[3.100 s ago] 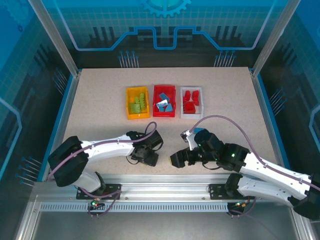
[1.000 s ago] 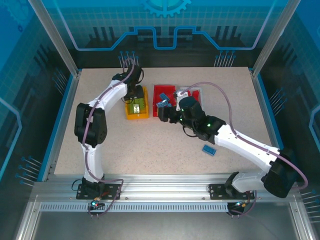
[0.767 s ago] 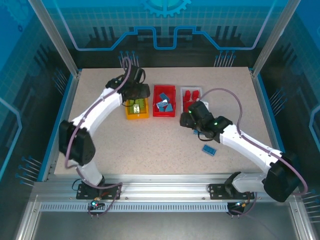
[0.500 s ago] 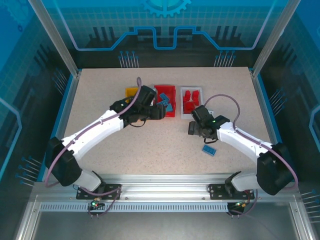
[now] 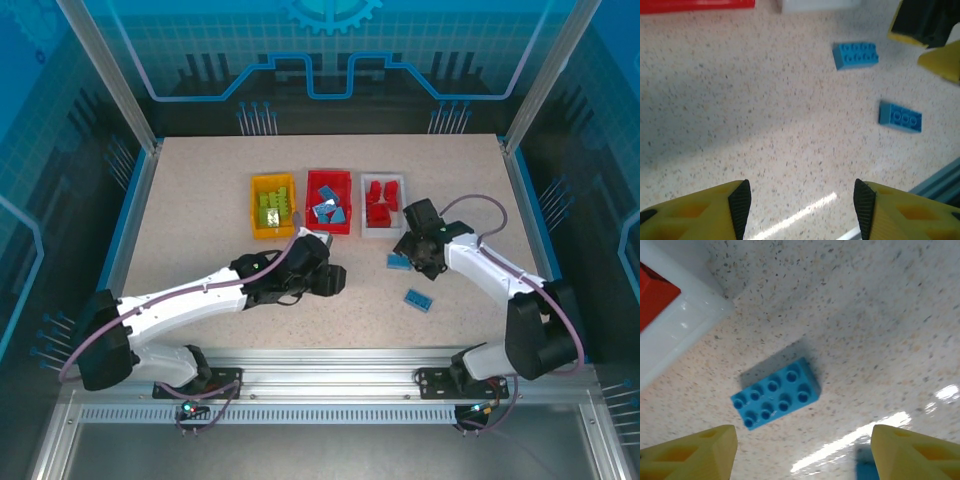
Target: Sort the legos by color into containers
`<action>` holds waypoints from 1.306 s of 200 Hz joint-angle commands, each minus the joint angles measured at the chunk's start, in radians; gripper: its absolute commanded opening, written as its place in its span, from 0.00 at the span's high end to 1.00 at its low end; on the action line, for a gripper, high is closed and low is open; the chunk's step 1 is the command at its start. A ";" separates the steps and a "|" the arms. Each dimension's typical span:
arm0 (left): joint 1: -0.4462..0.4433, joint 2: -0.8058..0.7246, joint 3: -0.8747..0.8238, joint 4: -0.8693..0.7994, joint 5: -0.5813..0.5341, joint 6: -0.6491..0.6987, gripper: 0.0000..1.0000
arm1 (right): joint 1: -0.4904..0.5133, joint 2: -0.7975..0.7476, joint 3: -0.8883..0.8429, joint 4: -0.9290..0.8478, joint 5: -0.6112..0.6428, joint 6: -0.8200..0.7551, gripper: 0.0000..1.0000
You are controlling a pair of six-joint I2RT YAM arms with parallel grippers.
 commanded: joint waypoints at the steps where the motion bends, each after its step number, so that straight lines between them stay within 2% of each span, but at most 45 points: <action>1: -0.007 -0.054 -0.027 0.107 -0.020 0.041 0.39 | -0.007 0.041 0.048 -0.011 -0.030 0.201 0.30; 58: -0.007 -0.073 -0.025 0.122 -0.009 0.056 0.39 | -0.044 0.147 -0.001 0.123 -0.169 0.383 0.33; 121: -0.009 -0.080 -0.017 0.103 -0.008 0.051 0.39 | -0.079 0.217 -0.055 0.175 -0.239 0.494 0.33; 144: -0.009 -0.087 -0.014 0.101 -0.009 0.051 0.39 | -0.091 0.241 -0.050 0.175 -0.239 0.492 0.43; 183: -0.009 -0.120 -0.010 0.087 -0.036 0.056 0.40 | -0.087 0.247 -0.069 0.189 -0.249 0.474 0.69; 204: -0.009 -0.151 0.007 0.051 -0.077 0.068 0.40 | -0.067 0.172 -0.066 0.165 -0.206 0.399 0.79; 228: 0.009 -0.184 0.066 -0.052 -0.159 0.070 0.39 | 0.056 0.043 0.040 0.055 -0.015 0.202 0.80; 243: 0.077 -0.188 0.111 -0.135 -0.137 0.035 0.39 | 0.182 0.020 0.143 0.020 0.128 0.027 0.78; 261: 0.173 -0.201 0.126 -0.170 -0.069 -0.003 0.39 | 0.272 0.067 0.240 0.039 0.189 -0.148 0.78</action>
